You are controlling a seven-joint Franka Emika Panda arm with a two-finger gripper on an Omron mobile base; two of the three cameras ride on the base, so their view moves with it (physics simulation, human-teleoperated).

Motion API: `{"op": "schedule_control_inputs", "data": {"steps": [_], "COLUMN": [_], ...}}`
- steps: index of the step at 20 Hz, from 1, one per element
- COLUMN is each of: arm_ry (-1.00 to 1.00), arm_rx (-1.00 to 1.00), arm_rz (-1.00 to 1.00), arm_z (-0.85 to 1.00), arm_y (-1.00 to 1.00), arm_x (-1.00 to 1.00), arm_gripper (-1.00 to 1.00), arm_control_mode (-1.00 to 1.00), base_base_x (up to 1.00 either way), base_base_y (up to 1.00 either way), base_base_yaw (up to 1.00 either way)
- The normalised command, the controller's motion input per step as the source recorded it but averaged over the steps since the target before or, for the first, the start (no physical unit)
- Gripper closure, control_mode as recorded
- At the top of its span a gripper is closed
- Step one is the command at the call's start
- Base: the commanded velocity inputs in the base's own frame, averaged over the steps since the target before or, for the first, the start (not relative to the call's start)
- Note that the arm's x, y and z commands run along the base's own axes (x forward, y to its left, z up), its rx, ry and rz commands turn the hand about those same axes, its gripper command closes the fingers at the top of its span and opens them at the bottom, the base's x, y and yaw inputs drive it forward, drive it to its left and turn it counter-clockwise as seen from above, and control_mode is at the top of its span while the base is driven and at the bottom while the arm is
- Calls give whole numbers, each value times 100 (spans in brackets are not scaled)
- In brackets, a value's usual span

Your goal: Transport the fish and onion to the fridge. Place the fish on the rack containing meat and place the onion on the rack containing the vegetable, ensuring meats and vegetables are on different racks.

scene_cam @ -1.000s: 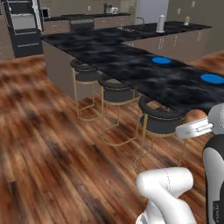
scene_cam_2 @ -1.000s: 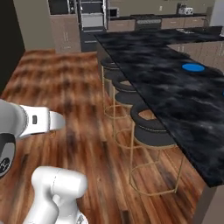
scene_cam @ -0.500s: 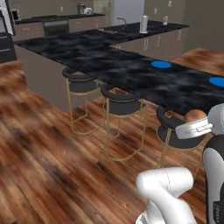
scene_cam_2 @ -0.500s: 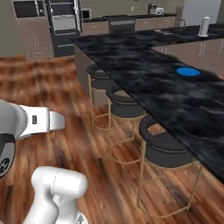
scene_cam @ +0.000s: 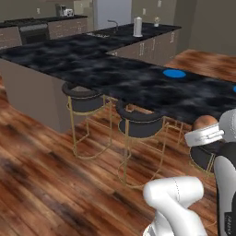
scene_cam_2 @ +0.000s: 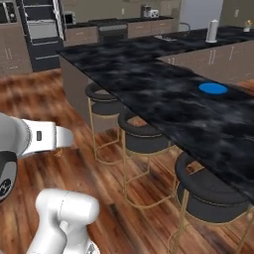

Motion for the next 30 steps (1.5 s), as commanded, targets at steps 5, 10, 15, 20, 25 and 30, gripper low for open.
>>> {"op": "schedule_control_inputs", "data": {"steps": [5,10,15,20,25,30], "arm_ry": [0,0,0,0,0,0], "arm_rx": [0,0,0,0,0,0], "arm_rz": [0,0,0,0,0,0], "arm_z": [0,0,0,0,0,0], "arm_y": [0,0,0,0,0,0], "arm_x": [0,0,0,0,0,0], "arm_gripper": [100,100,100,100,100,100], "arm_control_mode": [100,100,100,100,100,100], "base_base_x": [96,54,29,37,58,85], "base_base_y": [100,100,100,100,100,100], "base_base_yaw": [-18,-9,-4,-4,-9,-12]}}
